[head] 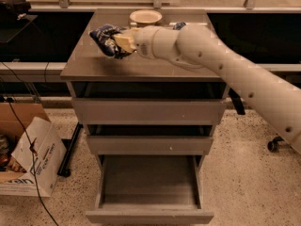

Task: Place blue chip bag into bottom drawer

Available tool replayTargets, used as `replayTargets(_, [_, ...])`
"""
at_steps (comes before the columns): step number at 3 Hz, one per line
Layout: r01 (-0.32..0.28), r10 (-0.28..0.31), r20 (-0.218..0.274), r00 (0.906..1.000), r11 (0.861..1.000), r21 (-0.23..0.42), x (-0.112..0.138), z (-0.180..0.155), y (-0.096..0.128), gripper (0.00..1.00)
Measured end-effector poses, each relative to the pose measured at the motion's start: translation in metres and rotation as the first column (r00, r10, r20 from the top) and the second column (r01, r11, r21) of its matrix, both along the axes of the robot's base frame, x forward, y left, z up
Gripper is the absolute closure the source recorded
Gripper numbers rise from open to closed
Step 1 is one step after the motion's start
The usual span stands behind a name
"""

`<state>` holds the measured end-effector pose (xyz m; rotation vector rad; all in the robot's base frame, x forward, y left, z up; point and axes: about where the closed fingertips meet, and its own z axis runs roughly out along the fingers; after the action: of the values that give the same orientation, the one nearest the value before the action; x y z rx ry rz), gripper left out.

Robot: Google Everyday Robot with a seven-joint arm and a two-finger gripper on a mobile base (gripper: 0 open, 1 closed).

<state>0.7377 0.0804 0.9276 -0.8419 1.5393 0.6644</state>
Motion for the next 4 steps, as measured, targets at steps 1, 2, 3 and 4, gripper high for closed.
replayTargets(1, [-0.125, 0.125, 0.012, 0.9920, 0.992, -0.004, -0.064, 0.011, -0.021, 1.00])
replayTargets(2, [-0.236, 0.236, -0.067, 0.9695, 0.972, 0.000, -0.156, 0.010, -0.059, 1.00])
replayTargets(3, [-0.263, 0.261, -0.207, 0.9428, 0.965, 0.020, -0.214, -0.013, -0.086, 1.00])
replayTargets(4, [-0.216, 0.226, -0.366, 0.9028, 0.974, 0.070, -0.248, -0.061, -0.102, 1.00])
